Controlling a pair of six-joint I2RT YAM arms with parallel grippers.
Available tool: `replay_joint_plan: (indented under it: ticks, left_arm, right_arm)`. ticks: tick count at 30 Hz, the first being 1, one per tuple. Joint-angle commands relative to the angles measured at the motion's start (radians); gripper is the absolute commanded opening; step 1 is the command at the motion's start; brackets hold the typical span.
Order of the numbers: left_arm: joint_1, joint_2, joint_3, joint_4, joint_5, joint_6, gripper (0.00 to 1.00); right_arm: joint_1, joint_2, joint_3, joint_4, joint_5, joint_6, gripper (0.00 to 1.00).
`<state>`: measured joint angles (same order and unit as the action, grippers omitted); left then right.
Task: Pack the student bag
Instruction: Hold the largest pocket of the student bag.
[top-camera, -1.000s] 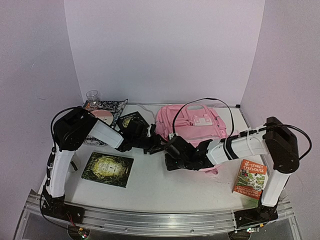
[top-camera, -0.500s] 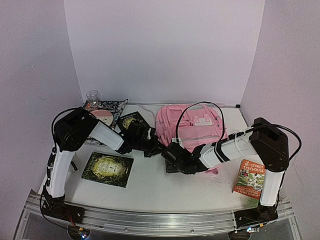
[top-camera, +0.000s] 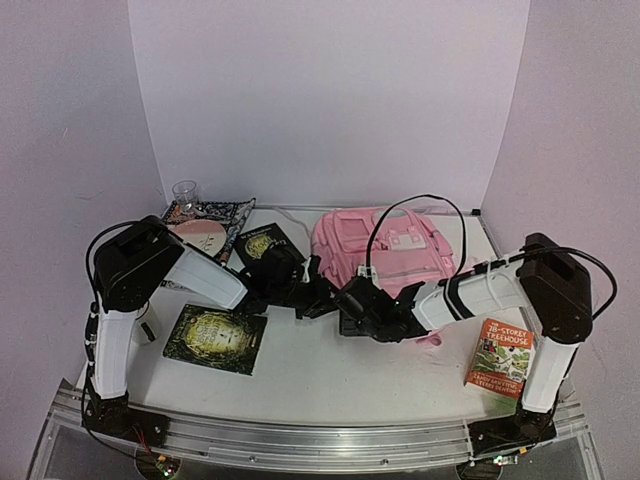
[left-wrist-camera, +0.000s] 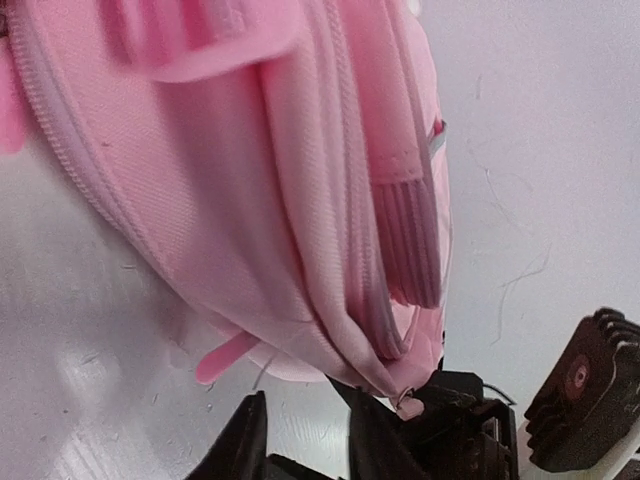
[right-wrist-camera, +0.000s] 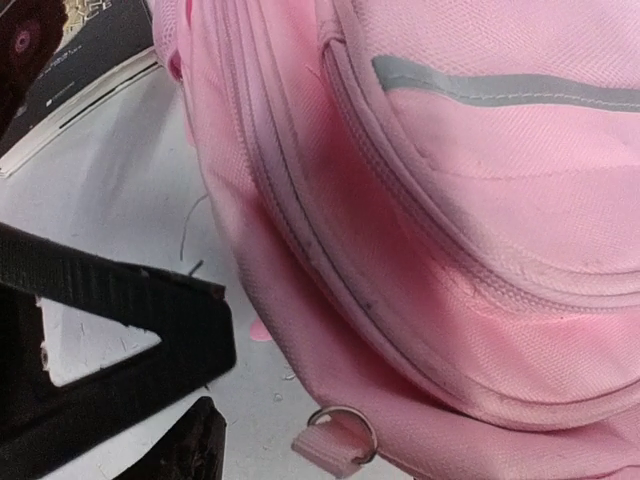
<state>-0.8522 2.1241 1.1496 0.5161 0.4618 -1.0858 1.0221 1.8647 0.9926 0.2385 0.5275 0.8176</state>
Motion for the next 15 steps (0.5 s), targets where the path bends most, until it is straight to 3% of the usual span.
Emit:
replay_joint_plan:
  ticks: [1, 3, 8, 15]
  left_arm:
    - [0.030, -0.062, -0.058, 0.035, -0.085, 0.127, 0.40]
    - [0.032, -0.063, -0.075, 0.031, -0.091, 0.189, 0.49]
    - [0.032, -0.063, -0.094, 0.029, -0.104, 0.308, 0.59]
    - [0.015, -0.066, -0.095, 0.028, -0.137, 0.423, 0.61]
  right_arm:
    - [-0.007, -0.141, -0.025, -0.032, -0.024, -0.128, 0.63]
    - [-0.008, -0.182, -0.030, -0.060, -0.040, -0.205, 0.64]
    - [-0.009, -0.178, 0.015, -0.203, -0.018, -0.387, 0.71]
    - [-0.025, -0.151, 0.036, -0.281, 0.036, -0.494, 0.73]
